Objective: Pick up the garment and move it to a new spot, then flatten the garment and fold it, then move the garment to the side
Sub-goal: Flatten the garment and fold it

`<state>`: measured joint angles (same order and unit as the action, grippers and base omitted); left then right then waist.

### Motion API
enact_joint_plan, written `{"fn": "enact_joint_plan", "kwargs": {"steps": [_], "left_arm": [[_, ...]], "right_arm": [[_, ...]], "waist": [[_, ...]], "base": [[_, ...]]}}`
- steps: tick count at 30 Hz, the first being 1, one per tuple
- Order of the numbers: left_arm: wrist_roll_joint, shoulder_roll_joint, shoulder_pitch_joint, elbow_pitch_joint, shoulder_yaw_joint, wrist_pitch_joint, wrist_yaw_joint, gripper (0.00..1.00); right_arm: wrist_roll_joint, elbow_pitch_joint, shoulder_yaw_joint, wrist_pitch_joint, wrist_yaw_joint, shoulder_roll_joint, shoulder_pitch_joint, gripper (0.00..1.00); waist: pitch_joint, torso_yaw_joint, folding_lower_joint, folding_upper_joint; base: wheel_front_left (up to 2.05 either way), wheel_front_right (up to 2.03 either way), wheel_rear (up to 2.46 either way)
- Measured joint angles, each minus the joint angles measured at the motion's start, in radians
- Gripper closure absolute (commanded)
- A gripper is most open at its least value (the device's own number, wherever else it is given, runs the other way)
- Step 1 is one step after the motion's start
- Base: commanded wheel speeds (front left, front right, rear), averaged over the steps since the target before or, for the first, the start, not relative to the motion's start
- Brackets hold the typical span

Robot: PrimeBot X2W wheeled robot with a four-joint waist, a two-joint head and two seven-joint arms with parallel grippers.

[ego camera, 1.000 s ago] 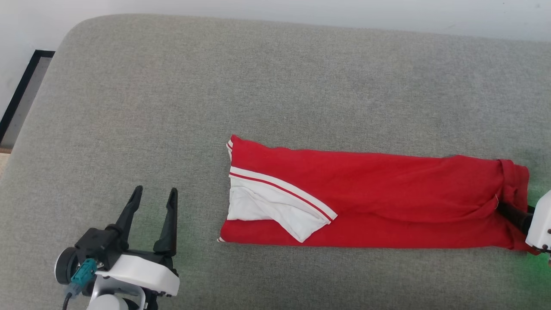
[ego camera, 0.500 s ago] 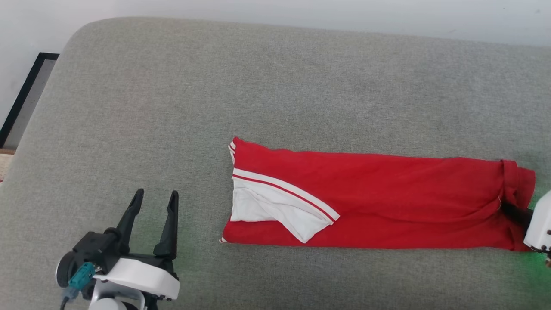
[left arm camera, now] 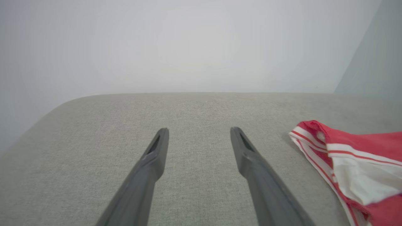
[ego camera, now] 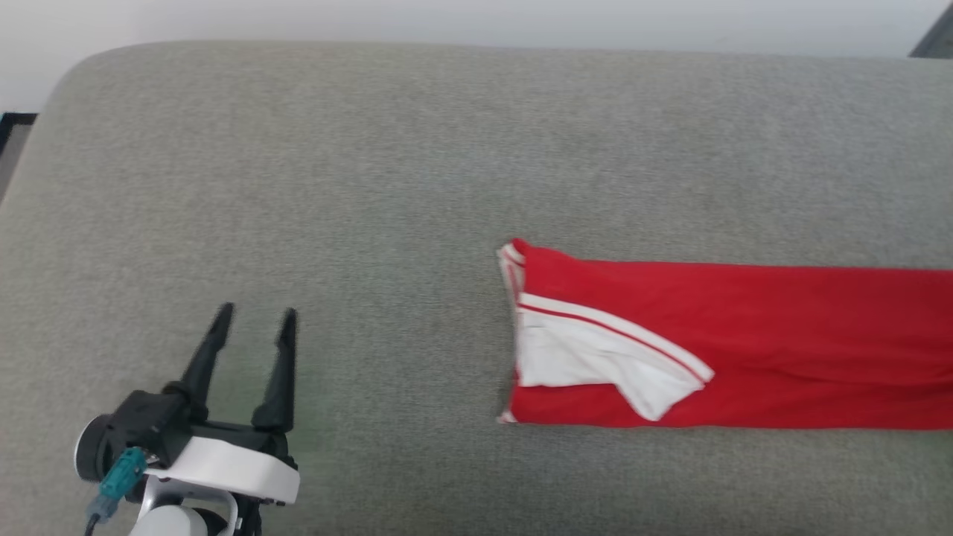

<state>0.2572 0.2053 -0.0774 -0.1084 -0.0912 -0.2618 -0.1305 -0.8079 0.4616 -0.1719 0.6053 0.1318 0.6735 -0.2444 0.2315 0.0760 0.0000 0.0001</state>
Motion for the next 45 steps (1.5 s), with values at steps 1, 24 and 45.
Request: {"fn": "enact_joint_plan", "kwargs": {"steps": [1,24,45], "left_arm": [[0.017,-0.004,-0.001,0.001,0.003,0.0,0.0,0.0],[-0.007,0.011,-0.009,-0.025,-0.009,0.0,0.0,0.0],[-0.011,-0.013,-0.008,-0.08,-0.034,0.0,0.0,0.0]], "right_arm": [[0.005,0.0,-0.015,0.0,0.0,0.007,0.0,1.0],[0.016,-0.204,-0.039,0.1,-0.001,0.006,0.034,1.0],[-0.018,-0.559,0.358,0.251,-0.001,-0.145,-0.015,1.0]], "waist": [[0.001,-0.007,0.0,0.0],[-0.011,-0.039,0.0,0.0],[-0.054,0.098,0.0,0.0]], "base": [[0.0,0.0,0.0],[0.0,0.0,0.0],[0.0,0.0,0.0]]}}
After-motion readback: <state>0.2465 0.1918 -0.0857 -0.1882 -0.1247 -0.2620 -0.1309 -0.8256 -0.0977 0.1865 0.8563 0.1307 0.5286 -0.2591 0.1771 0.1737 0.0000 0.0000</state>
